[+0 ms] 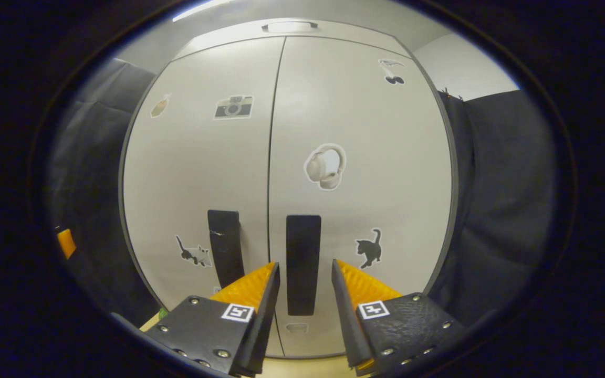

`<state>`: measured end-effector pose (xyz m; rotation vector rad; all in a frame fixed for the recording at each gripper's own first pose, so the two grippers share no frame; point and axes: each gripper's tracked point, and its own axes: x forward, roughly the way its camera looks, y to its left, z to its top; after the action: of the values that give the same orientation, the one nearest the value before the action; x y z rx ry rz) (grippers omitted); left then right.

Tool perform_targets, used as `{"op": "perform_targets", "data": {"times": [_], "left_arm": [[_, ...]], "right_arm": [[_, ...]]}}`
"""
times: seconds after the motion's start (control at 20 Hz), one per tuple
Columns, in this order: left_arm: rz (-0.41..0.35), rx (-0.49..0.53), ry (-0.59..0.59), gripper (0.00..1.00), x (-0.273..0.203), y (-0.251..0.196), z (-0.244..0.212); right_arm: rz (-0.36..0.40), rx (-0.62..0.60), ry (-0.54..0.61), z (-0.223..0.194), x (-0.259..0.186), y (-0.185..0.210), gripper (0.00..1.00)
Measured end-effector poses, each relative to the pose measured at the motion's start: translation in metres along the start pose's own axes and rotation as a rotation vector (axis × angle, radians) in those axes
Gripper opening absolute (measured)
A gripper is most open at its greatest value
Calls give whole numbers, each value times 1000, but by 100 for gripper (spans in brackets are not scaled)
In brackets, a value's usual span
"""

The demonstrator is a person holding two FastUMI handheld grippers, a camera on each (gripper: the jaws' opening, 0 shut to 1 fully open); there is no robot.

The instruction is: Open the right door of the double-door shoe cabinet with the right hand, and open the left door with the left hand.

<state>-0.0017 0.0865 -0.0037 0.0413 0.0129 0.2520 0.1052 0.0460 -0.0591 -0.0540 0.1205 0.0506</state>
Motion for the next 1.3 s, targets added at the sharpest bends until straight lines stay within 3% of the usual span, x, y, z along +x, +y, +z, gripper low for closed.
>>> {"op": "perform_targets", "data": {"times": [0.1, 0.2, 0.4, 0.45, 0.6, 0.65, 0.8, 0.85, 1.3], "left_arm": [[-4, 7, -7, 95, 1, 0, 2], [-12, 8, -15, 95, 1, -2, 4], [-32, 11, -27, 93, 1, -4, 7], [-33, 15, -30, 93, 1, -5, 7], [-31, 21, -33, 95, 1, -3, 8], [-31, 19, -33, 95, 0, -3, 8], [-36, 12, -33, 95, -3, -4, 8], [-38, 12, -33, 95, -5, -5, 8], [-23, 27, -50, 95, -27, 7, 13]], "right_arm": [[0, -7, 11, -5, 11, 2, 57], [-15, -11, 0, -2, 12, 1, 36], [-37, -7, 13, -2, 12, 0, 37], [-45, -6, 23, -8, 20, 0, 31], [-66, -20, 13, -6, 19, -1, 30], [-69, -18, 18, -7, 21, 0, 25], [-62, -25, 6, -7, 19, -1, 25], [-56, -26, -5, -6, 19, 0, 14], [-9, -20, 7, -6, 9, -2, 14]]}}
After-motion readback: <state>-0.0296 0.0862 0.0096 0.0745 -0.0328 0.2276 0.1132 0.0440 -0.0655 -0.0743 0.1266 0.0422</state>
